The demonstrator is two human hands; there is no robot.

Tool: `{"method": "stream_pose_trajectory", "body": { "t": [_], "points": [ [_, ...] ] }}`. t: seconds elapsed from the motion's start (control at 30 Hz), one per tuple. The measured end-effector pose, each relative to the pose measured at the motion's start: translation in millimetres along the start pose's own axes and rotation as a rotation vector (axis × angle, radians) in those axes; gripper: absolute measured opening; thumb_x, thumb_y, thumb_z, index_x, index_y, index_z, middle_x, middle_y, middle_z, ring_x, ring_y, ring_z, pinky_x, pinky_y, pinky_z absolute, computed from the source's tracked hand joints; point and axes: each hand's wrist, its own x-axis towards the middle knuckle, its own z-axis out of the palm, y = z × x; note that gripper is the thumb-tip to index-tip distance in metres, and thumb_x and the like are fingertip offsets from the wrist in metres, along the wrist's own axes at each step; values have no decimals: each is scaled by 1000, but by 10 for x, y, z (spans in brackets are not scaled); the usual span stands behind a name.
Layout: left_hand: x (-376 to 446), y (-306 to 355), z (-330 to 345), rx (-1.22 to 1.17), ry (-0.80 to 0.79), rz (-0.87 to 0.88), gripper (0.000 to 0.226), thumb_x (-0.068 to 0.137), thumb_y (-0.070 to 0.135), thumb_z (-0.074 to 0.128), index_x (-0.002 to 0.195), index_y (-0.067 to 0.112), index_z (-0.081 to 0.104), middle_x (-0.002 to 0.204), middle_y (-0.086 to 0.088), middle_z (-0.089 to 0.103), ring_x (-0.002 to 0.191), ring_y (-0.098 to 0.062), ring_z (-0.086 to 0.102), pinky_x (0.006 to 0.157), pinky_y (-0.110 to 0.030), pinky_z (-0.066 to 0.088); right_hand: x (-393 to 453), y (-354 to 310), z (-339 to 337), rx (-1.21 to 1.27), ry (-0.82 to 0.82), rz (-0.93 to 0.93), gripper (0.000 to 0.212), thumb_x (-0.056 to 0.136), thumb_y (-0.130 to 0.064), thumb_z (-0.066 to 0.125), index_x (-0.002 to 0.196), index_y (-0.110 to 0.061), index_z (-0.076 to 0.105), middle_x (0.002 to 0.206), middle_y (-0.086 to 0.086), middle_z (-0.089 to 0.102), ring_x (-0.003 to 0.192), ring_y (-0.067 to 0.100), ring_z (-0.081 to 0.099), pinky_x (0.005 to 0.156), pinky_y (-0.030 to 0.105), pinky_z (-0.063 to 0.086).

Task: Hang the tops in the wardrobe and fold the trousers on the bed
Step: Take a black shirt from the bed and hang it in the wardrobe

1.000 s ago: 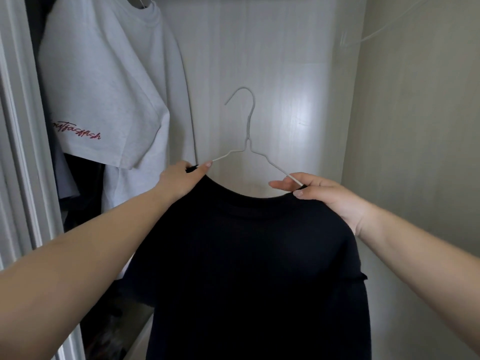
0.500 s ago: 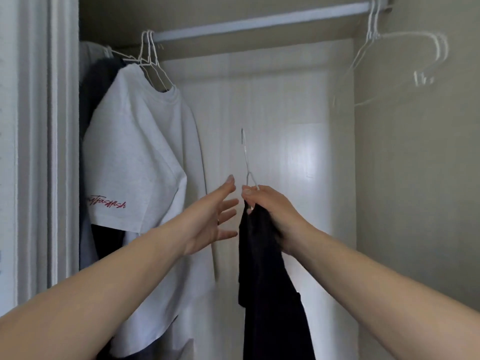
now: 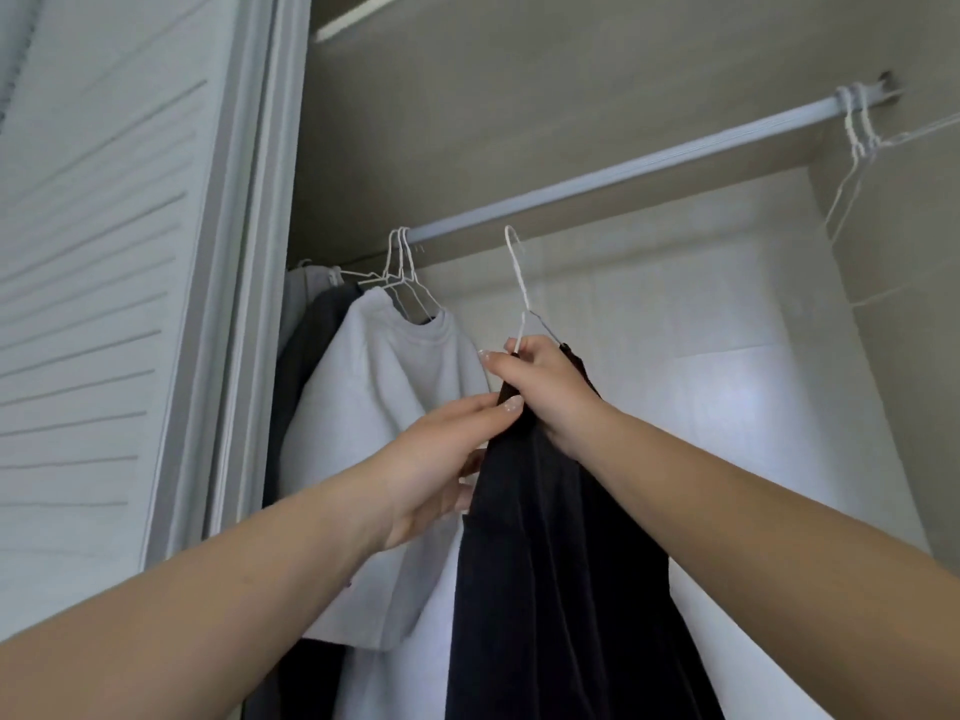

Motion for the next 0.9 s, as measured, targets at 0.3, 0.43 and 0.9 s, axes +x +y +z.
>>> {"method": "stream_pose_trajectory", "body": {
  "t": [0.3,0.43,0.9],
  "points": [
    [546,174,-499,186,239,112,19,97,17,52,105,18,69,94,0,74,80,-7,70,63,-19,55,1144,-78,320,-22,-1,-121,27,82,-34,67,92,-17,48,78,-3,48,74,14,50,66,28,40],
    [758,210,-704,209,350,159,27,96,6,51,113,21,66,90,2,75,74,-6,70,60,-19,54,1546,-86,528,17,22,-143,23,83,-30,64,91,-15,48,77,-1,49,68,12,48,57,26,36],
    [1026,172,-1101,104,537,174,56,89,-1,53,140,19,44,85,5,67,82,-11,67,73,-27,55,2276,66,1291,1,22,-91,14,82,-24,59,75,-13,54,70,8,50,69,20,50,63,29,38]
  ]
}}
